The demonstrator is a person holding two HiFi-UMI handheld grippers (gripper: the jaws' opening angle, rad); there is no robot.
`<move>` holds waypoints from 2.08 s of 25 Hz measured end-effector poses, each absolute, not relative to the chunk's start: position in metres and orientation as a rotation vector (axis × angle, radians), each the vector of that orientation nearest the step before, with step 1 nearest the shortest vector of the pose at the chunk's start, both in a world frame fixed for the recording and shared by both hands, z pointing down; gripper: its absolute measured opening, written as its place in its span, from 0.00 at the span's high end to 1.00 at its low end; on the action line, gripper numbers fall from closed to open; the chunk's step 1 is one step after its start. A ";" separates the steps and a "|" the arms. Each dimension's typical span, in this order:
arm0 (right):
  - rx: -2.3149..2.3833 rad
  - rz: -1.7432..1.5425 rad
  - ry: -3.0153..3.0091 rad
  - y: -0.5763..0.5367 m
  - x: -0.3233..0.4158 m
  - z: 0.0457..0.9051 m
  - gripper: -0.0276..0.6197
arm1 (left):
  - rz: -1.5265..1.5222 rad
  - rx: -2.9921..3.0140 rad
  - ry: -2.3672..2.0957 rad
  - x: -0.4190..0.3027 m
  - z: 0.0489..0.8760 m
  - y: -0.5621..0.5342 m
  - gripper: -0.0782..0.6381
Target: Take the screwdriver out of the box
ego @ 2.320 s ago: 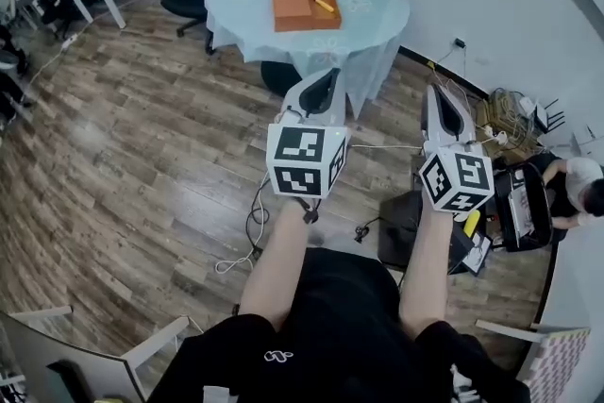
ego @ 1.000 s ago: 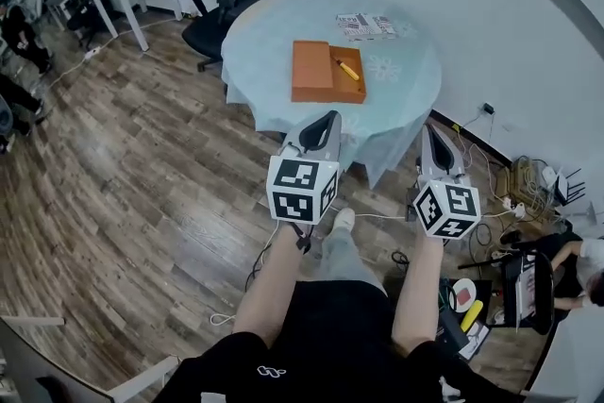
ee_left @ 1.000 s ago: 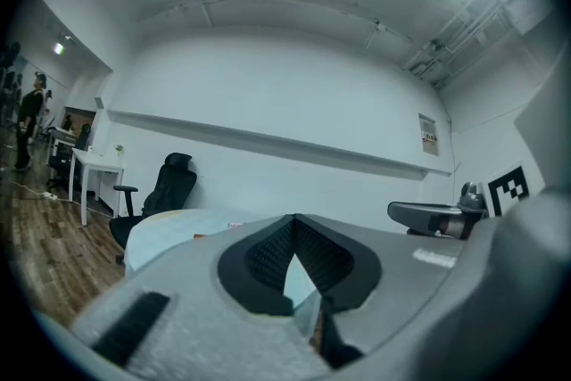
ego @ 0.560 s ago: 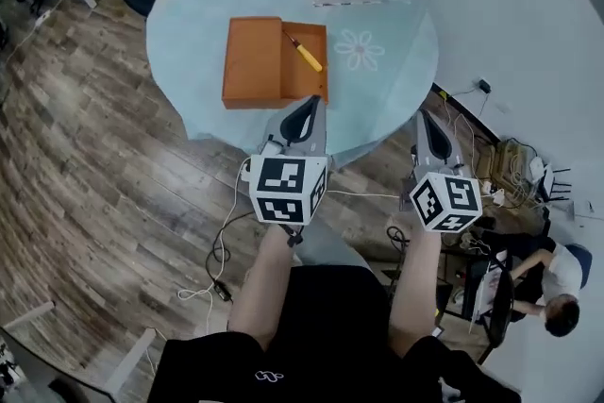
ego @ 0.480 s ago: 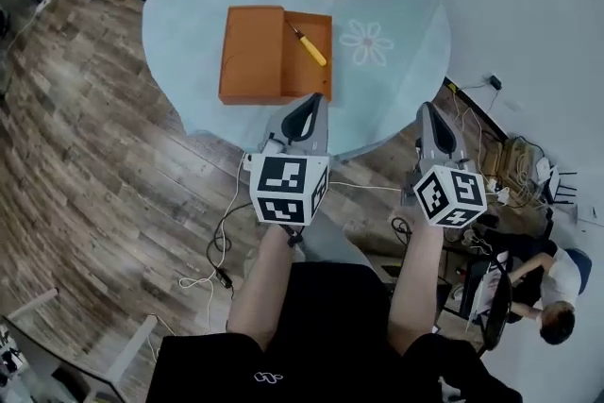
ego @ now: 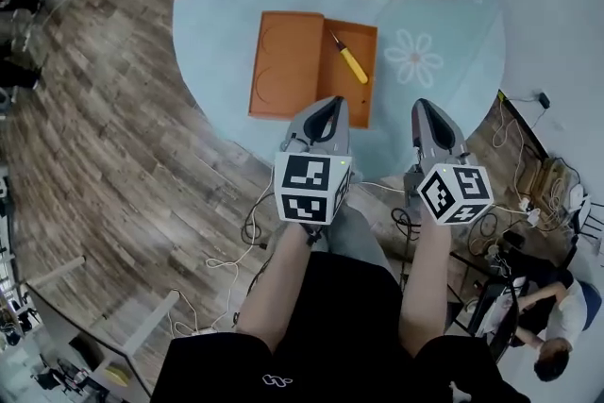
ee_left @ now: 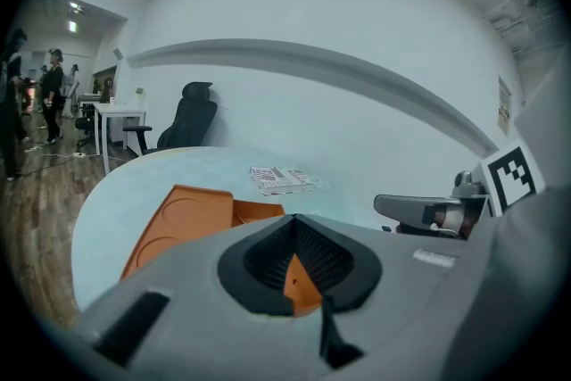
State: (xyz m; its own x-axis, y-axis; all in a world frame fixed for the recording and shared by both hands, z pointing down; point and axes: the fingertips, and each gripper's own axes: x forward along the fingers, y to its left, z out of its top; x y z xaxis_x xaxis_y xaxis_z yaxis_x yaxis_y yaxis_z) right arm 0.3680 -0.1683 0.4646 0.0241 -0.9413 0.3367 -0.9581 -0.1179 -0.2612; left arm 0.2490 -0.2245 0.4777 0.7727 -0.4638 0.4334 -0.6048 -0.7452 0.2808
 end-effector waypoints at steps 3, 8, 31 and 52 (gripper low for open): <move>2.148 0.678 -2.054 -0.187 0.368 0.466 0.95 | 0.467 2.575 -0.780 0.261 0.473 -0.238 0.89; 1.971 0.732 -2.076 -0.230 0.351 0.489 0.84 | 0.432 2.532 -0.790 0.259 0.481 -0.253 0.89; 1.072 0.783 -1.455 -0.343 0.321 0.649 0.71 | 0.252 2.355 -1.171 0.100 0.472 -0.324 0.89; 1.672 1.027 -2.052 -0.329 0.325 0.510 0.83 | 0.205 2.460 -1.142 0.106 0.426 -0.312 0.89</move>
